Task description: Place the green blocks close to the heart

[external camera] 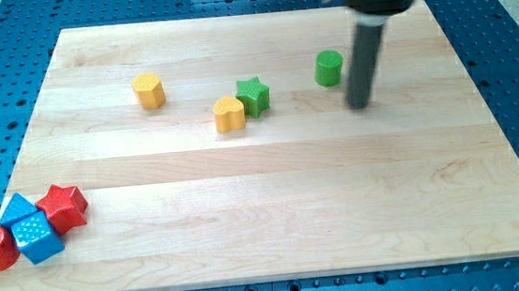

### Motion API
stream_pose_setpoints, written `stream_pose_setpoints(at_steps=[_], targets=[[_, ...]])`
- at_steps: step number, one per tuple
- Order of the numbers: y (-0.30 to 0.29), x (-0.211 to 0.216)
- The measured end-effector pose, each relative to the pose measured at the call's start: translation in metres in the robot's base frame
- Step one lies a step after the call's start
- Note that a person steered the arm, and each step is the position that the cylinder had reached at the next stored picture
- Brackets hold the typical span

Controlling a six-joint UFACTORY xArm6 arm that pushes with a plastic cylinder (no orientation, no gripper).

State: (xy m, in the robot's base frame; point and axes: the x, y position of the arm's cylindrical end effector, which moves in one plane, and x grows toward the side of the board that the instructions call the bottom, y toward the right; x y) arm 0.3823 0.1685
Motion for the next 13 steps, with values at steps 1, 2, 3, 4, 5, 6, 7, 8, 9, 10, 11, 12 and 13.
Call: stream_pose_setpoints(at_steps=[1,2,3,4,5,6,7,8,9,10,11,12,13], targets=[[-0.001,-0.039],[-0.12,-0.013],[-0.093,-0.021],[-0.11,-0.046],[-0.168,-0.048],[-0.181,-0.077],[-0.215,-0.099],[-0.24,-0.075],[-0.24,-0.046],[-0.215,-0.04],[-0.255,-0.067],[-0.298,-0.101],[-0.37,-0.08]])
